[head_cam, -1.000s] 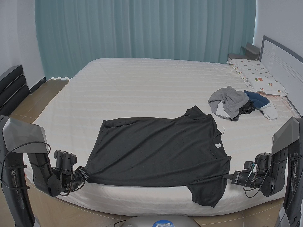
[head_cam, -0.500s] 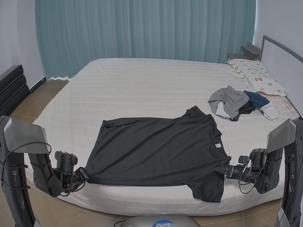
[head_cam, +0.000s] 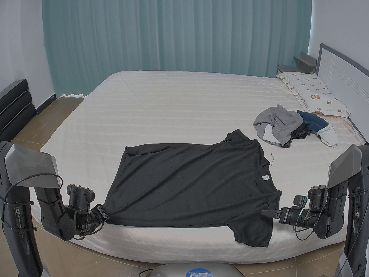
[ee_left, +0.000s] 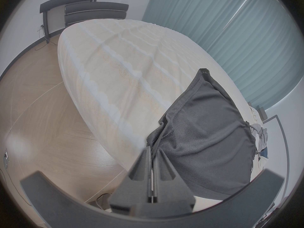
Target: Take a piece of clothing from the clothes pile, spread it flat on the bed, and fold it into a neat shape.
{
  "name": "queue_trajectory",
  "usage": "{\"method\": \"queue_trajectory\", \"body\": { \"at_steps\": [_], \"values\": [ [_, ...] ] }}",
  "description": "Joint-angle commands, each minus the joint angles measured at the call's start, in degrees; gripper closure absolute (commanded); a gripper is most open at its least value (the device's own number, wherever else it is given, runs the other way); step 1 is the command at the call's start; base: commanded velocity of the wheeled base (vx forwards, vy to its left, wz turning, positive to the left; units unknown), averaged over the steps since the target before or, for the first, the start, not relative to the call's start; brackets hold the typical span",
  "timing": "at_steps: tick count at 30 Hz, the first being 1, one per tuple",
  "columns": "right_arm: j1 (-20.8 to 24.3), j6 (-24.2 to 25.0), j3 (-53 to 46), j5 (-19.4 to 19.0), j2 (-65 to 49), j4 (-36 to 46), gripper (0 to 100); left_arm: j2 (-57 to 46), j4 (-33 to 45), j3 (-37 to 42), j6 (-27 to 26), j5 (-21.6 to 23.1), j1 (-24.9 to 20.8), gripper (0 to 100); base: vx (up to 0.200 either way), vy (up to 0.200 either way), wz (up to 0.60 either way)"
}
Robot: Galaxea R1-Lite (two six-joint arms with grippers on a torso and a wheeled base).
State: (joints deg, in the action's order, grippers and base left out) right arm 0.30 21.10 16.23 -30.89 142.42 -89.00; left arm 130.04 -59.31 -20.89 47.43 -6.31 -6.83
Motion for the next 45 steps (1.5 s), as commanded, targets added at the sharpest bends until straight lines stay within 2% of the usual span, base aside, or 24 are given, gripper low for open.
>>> {"method": "queue_trajectory", "body": {
  "at_steps": [1, 9, 10, 24, 35, 39, 45],
  "values": [
    [1.6, 0.1, 0.7, 0.0, 0.1, -0.5, 0, 0.0, 0.0, 0.0, 0.0, 0.0, 0.0, 100, 0.000, 0.000, 0.00],
    [3.1, 0.0, 1.8, 0.6, 0.5, -0.2, 0, 0.0, 0.0, 0.0, 0.0, 0.0, 0.0, 100, 0.000, 0.000, 0.00],
    [3.1, 0.0, 1.7, 0.6, 0.5, -0.3, 100, 0.0, 0.0, 0.0, 0.0, 0.0, 0.0, 100, 0.000, 0.000, 0.00],
    [-1.0, -0.9, -3.3, -0.7, -1.4, -0.5, 100, 0.0, 0.0, -0.3, 0.2, 0.1, 0.1, 100, 0.000, 0.000, 0.00],
    [-4.3, -1.2, -9.4, -6.3, -6.5, -0.6, 100, -0.9, 0.0, 0.8, -0.5, -0.1, 0.4, 100, 0.000, 0.000, 0.00],
    [-5.9, -2.9, -11.7, -8.3, -7.7, -0.6, 100, -1.4, 0.0, 2.2, -3.2, -0.4, 0.4, 100, 0.000, 0.000, 0.00],
    [-7.8, -5.6, -15.1, -9.4, -8.6, -0.6, 100, -1.2, -5.4, 5.0, -5.7, -0.5, 0.4, 100, 0.000, 0.000, 0.00]
  ]
}}
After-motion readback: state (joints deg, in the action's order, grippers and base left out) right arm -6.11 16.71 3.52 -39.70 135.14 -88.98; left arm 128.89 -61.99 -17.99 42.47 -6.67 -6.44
